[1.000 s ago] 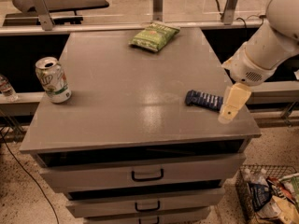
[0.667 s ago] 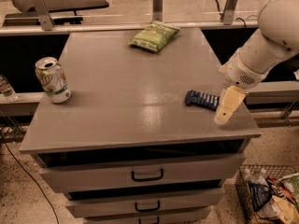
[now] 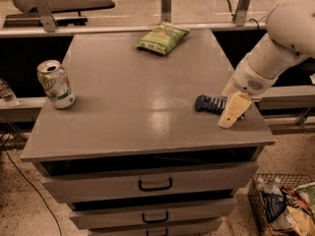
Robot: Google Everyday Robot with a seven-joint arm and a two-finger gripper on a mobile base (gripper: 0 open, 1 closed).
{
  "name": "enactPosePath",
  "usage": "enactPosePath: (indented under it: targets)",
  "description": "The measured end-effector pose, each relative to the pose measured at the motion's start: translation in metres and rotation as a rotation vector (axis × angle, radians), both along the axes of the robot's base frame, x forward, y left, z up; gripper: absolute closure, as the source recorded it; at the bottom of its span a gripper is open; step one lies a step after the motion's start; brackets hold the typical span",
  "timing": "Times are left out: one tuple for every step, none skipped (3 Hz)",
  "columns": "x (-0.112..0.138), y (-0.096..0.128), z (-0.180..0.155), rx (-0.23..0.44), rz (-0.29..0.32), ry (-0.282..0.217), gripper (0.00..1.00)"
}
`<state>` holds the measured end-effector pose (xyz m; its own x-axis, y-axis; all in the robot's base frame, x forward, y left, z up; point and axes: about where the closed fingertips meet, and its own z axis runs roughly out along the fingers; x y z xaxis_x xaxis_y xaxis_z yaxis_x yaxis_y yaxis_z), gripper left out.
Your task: Move rxbar blueberry near green jalapeno chip bag
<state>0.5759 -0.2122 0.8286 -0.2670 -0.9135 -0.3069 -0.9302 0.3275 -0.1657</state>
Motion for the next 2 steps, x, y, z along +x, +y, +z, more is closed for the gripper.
enactPosePath:
  targets:
    - [-0.0013, 0.0020, 0.0043, 0.005, -0.006, 0.012, 0.64]
    - [-0.0013, 0.0020, 0.0071, 0.005, -0.006, 0.012, 0.87]
